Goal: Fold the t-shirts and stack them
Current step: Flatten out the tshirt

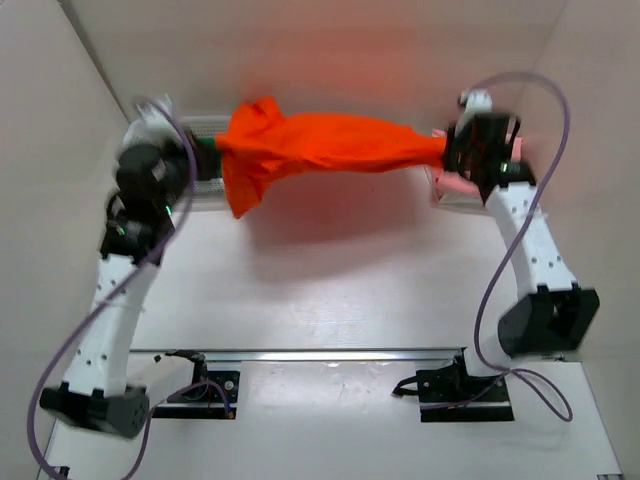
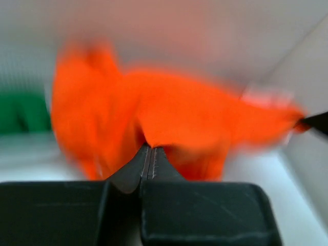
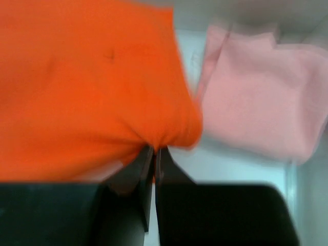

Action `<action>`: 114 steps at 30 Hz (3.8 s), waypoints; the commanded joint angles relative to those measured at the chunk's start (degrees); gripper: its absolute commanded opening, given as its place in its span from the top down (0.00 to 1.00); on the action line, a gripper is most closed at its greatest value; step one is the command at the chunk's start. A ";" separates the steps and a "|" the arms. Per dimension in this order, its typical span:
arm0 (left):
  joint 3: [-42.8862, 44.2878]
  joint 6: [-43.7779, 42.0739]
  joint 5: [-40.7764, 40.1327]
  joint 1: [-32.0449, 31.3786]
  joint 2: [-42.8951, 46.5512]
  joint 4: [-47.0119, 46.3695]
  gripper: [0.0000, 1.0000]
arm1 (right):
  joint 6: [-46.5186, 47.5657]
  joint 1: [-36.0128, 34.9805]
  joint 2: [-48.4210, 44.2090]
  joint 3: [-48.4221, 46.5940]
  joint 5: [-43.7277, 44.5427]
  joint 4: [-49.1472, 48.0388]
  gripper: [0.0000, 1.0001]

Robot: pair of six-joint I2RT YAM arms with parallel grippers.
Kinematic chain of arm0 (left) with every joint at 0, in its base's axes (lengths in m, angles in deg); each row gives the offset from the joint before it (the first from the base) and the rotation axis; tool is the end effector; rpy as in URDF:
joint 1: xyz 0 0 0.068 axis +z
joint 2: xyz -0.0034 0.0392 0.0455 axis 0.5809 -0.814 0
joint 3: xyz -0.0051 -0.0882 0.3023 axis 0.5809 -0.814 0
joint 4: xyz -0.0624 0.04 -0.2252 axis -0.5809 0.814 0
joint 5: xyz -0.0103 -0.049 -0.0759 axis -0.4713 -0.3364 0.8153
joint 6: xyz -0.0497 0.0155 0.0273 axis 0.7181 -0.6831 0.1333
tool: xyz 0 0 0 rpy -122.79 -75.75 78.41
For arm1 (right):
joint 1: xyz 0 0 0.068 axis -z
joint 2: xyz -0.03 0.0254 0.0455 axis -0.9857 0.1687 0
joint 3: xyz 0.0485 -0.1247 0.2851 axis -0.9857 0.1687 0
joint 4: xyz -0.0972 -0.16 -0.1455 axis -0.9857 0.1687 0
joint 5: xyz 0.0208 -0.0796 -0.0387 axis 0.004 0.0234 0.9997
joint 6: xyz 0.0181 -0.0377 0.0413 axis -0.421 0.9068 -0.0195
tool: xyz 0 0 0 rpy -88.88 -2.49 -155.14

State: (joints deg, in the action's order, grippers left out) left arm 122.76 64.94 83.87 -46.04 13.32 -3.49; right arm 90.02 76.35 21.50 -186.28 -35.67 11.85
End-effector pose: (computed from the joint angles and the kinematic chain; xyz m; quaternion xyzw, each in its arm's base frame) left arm 0.1842 -0.0397 0.5279 -0.0073 0.7373 -0.2122 0.6414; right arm 0.3256 0.0231 0.4600 -0.0473 0.8577 0.0178 0.5116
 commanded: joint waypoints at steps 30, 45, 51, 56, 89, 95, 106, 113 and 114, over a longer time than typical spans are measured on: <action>-51.66 11.73 7.59 0.06 16.22 -4.43 1.00 | -21.60 1.22 -20.14 54.97 -6.59 12.26 1.00; -41.20 11.64 7.50 1.56 -2.33 -15.44 1.00 | -17.03 7.73 -13.56 51.72 -13.43 9.79 0.84; -41.90 12.26 7.94 1.39 -2.60 -16.58 1.00 | -17.65 5.70 -14.43 51.89 -14.32 10.93 0.59; -42.43 12.43 8.46 2.08 -1.81 -16.58 1.00 | -19.04 3.95 -15.05 54.08 -14.32 11.72 0.58; -41.03 12.78 9.43 0.86 17.35 -1.99 1.00 | -23.71 1.58 -43.52 50.31 -17.04 34.13 1.00; -39.27 13.14 10.13 1.03 16.38 -1.81 1.00 | -23.89 1.66 -45.10 55.04 -19.06 34.40 1.00; -40.84 14.02 10.31 0.42 17.09 -3.83 1.00 | -23.81 -1.24 -44.68 57.60 -12.65 38.18 1.00; -37.51 14.45 9.78 1.56 8.22 -10.15 1.00 | -22.66 -1.42 -37.73 58.93 -18.45 32.21 1.00; -36.55 14.46 9.70 1.30 7.51 -10.51 1.00 | -22.48 -0.81 -37.46 59.01 -18.97 31.59 1.00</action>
State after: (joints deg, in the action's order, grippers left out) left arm 82.63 78.96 93.29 -45.23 23.42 -8.85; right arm 66.28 74.55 -17.52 -127.42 -51.58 46.64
